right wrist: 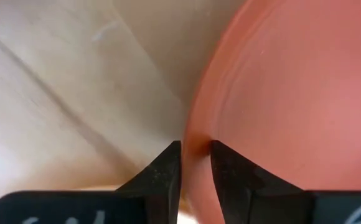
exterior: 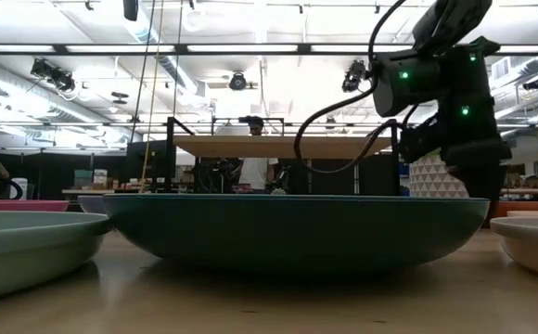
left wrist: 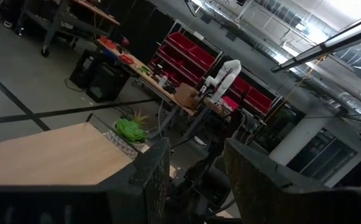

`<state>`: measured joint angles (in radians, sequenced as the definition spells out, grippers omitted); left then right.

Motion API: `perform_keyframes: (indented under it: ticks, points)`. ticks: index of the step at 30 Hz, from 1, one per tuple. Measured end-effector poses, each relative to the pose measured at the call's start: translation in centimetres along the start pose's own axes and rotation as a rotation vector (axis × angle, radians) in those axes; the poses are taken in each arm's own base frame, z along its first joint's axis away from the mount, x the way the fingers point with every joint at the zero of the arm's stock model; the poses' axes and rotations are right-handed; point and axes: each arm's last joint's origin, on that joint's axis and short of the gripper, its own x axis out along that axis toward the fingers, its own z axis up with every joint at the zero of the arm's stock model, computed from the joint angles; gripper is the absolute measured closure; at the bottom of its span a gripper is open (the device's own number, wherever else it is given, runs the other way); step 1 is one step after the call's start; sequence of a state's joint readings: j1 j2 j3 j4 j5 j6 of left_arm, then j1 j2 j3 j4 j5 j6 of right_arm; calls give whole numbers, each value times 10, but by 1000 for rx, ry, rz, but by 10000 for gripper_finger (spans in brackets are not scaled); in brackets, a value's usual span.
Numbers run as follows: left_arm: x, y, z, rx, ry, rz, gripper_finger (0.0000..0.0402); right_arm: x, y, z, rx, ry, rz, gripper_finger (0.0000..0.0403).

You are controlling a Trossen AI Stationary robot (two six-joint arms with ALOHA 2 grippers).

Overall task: Place and stack plates onto a shelf
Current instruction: Put the orange plate on the shelf

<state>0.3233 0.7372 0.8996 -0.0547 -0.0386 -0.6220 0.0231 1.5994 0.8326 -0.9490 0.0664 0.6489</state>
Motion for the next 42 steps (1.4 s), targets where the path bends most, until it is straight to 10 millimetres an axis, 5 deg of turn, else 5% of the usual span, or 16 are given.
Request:
perform_keyframes:
  ticks: [15, 25, 42]
  points:
    - [0, 0, 0, 6, 7, -5, 241, -13, -7, -8, 25, -14, -7, 390]
    - [0, -1, -1, 5, 24, -29, 241, -34, -18, -21, 94, -22, 42, 384]
    - [0, -1, -1, -8, 24, -29, 241, -168, -39, -24, 195, -379, -33, 386]
